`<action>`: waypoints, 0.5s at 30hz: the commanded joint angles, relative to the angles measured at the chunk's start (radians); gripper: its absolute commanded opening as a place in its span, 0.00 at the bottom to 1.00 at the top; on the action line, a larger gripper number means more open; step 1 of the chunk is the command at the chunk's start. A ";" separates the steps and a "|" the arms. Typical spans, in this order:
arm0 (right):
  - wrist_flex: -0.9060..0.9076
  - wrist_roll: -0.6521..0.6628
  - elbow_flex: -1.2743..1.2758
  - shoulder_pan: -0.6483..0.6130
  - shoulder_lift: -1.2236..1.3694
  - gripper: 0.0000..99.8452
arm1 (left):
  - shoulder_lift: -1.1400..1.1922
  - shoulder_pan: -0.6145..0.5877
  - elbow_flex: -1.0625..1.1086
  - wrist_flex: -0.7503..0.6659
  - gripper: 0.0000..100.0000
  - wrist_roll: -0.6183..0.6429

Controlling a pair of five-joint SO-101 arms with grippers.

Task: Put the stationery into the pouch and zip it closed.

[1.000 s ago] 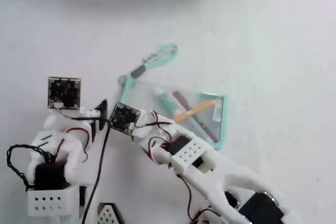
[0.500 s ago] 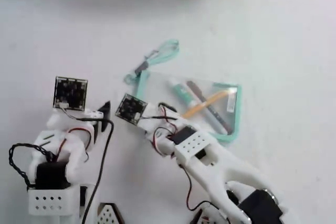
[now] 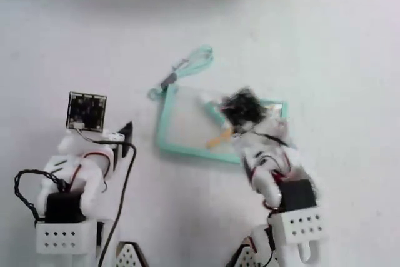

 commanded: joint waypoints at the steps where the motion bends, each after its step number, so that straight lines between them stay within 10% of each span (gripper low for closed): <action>1: -0.108 -0.009 0.092 0.173 -0.016 0.02 | 0.008 0.065 -0.002 -0.021 0.23 -0.017; 7: -0.300 -0.074 0.147 0.341 0.199 0.02 | 0.008 0.251 0.084 -0.051 0.23 -0.130; 15: -0.360 -0.207 -0.135 0.400 0.662 0.02 | 0.008 0.216 0.114 -0.123 0.05 -0.005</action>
